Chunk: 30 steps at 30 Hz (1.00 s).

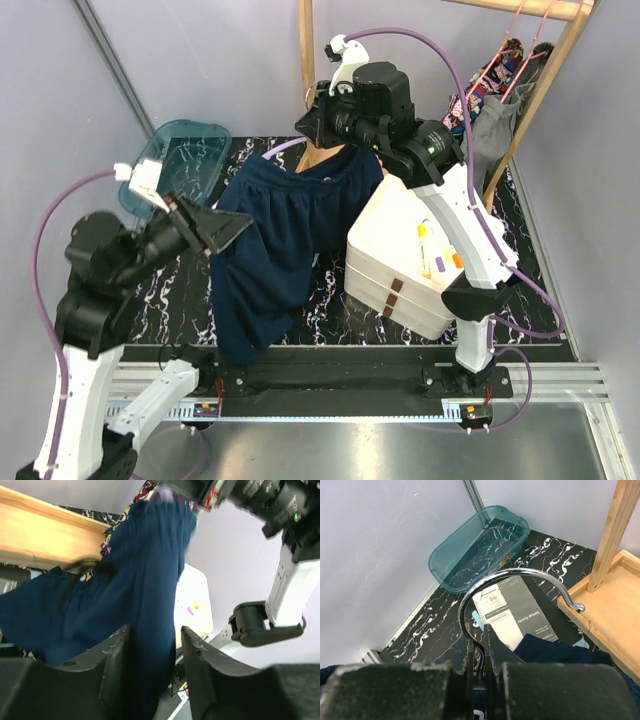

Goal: Remove the shorts from the hanger

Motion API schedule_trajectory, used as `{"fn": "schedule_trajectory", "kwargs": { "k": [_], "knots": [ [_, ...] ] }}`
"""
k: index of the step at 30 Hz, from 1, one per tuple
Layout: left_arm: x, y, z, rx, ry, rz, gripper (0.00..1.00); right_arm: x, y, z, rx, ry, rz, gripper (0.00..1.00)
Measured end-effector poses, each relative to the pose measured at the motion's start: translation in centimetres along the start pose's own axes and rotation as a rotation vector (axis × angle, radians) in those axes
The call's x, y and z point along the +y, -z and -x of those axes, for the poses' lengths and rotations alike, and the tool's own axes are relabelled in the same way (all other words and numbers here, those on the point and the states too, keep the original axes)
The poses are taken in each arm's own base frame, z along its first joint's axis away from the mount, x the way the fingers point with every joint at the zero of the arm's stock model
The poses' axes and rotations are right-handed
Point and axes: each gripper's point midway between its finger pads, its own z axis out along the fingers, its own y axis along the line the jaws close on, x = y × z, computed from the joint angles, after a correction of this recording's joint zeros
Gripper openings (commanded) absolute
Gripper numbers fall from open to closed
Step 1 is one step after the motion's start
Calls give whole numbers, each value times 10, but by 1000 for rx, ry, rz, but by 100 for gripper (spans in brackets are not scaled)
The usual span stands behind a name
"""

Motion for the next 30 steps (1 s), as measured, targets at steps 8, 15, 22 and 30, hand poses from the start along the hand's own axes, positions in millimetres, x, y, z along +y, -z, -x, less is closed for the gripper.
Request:
{"fn": "schedule_trajectory", "kwargs": {
  "k": [8,15,22,30],
  "knots": [
    [21,20,-30,-8,29,58,37,-4,-1,4,-18,-9,-24,0],
    [46,21,-39,5,59,173,0,-11,-1,7,-33,-2,-66,0],
    [59,42,-25,-71,46,318,0,-23,-1,11,-47,-14,-97,0],
    [63,98,-1,-316,29,436,0,-35,-9,15,-49,-68,-65,0]
  ]
}}
